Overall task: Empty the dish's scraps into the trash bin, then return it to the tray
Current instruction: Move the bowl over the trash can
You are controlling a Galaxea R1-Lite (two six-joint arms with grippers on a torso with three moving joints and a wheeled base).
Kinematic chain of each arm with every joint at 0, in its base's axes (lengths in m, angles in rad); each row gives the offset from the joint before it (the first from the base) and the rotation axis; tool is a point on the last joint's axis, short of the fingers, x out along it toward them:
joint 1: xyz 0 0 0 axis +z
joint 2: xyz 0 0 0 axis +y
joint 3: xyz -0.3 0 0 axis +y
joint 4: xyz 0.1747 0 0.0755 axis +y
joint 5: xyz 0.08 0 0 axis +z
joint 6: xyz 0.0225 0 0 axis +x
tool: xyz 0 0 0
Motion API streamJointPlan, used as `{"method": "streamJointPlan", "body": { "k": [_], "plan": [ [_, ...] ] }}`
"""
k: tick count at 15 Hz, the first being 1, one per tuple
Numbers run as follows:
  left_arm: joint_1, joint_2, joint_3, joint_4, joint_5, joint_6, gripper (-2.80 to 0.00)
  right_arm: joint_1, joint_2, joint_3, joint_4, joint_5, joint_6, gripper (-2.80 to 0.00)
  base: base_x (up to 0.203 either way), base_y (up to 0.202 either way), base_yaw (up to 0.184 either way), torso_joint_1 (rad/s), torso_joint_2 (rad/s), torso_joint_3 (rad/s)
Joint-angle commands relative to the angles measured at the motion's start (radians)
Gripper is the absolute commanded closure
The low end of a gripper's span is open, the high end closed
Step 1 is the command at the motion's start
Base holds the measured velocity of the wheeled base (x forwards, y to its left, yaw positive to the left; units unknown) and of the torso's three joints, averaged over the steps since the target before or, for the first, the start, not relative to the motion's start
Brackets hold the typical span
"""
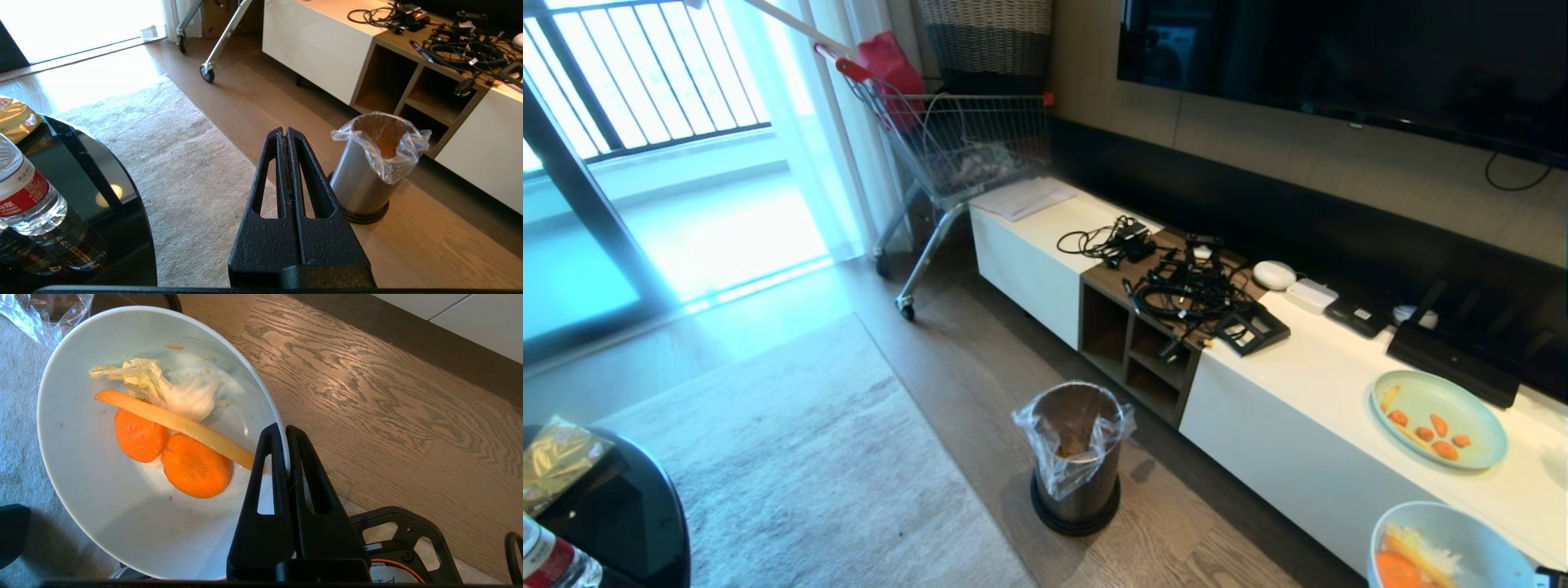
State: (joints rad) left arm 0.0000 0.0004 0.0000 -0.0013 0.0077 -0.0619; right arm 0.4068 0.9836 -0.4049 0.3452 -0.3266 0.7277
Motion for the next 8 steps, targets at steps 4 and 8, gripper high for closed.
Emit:
{"method": "streamJointPlan", "body": {
  "k": [4, 8],
  "plan": [
    [0.000, 0.000, 0.000, 0.000, 0.000, -0.001, 0.00, 0.000, 0.001, 0.003, 0.003, -0.002, 0.004, 0.00, 0.000, 0.000, 0.000, 0.000, 0.00, 0.000],
    [0.000, 0.000, 0.000, 0.000, 0.000, -0.001, 0.00, 0.000, 0.003, -0.002, -0.001, -0.002, -0.013, 0.00, 0.000, 0.000, 0.000, 0.000, 0.00, -0.020]
  ]
}}
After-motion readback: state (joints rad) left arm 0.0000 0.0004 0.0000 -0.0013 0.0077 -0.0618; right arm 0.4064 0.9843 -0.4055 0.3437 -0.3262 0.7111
